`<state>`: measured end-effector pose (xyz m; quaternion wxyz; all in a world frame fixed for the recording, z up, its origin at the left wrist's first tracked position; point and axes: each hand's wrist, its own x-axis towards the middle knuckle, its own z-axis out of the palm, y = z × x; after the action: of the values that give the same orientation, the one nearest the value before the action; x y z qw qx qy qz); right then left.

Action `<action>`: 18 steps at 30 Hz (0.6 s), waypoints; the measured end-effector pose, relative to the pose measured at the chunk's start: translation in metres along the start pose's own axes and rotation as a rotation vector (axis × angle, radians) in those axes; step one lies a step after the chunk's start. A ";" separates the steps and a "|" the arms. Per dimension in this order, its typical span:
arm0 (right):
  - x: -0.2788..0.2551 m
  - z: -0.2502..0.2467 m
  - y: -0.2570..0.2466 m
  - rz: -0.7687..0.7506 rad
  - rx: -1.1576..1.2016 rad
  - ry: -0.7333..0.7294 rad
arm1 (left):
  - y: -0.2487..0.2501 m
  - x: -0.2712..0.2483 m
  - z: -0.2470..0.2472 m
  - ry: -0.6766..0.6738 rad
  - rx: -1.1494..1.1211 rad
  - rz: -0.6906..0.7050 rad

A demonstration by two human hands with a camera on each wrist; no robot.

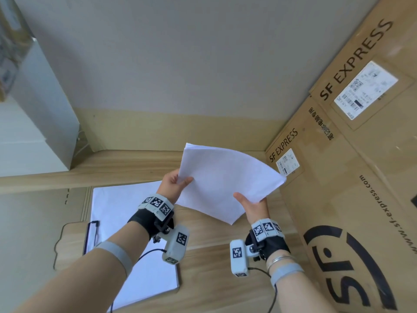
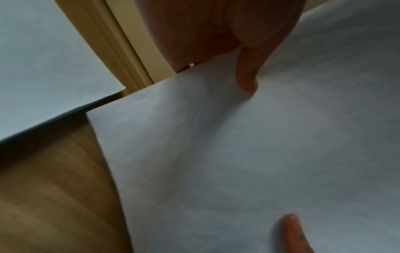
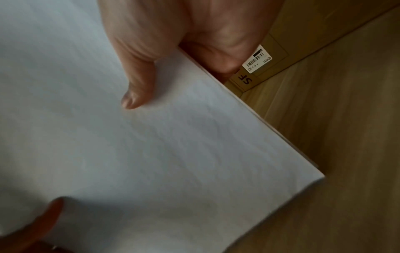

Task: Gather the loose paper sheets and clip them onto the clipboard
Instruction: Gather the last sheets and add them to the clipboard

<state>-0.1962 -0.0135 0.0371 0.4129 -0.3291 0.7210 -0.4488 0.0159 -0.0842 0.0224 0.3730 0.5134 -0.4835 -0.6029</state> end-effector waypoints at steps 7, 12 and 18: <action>0.003 0.012 0.014 0.129 -0.090 0.018 | -0.019 -0.001 0.006 0.003 0.079 -0.140; 0.013 0.021 -0.011 0.049 -0.206 0.025 | -0.001 0.004 -0.011 0.060 0.031 -0.211; -0.002 0.083 0.013 0.238 -0.420 -0.222 | -0.035 -0.028 -0.082 0.065 0.345 -0.436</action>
<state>-0.1223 -0.0380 0.0041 0.4620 -0.3677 0.7823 -0.1984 0.1034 -0.0649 -0.0043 0.1569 0.6804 -0.4448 -0.5608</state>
